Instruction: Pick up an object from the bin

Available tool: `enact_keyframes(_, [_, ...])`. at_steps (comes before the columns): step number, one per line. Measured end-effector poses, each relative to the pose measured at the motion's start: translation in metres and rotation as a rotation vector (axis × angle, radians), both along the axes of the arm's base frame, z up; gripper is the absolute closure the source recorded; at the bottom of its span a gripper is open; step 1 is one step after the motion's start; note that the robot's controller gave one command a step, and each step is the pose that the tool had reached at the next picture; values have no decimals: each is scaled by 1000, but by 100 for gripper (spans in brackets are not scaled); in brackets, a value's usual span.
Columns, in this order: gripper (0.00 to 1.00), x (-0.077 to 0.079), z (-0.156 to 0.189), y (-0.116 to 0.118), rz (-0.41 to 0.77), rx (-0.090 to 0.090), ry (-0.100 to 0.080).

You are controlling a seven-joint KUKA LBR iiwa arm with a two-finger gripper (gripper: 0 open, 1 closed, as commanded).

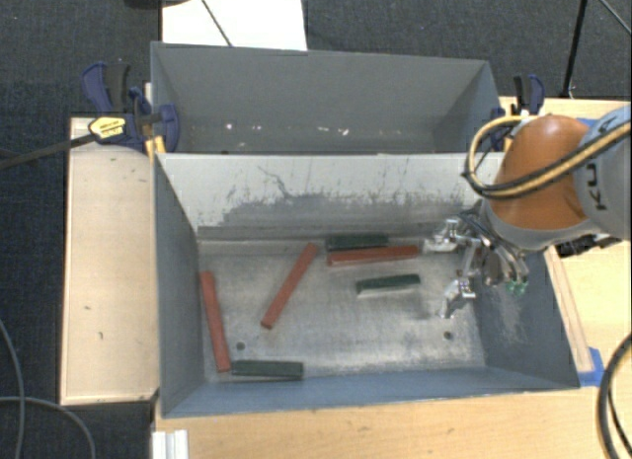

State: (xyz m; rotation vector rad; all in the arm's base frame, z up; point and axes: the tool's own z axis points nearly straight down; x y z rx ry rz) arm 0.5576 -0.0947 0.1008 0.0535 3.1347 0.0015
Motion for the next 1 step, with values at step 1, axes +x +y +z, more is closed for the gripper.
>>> enact_keyframes(1, [0,-3,-10,13,77,-1,5])
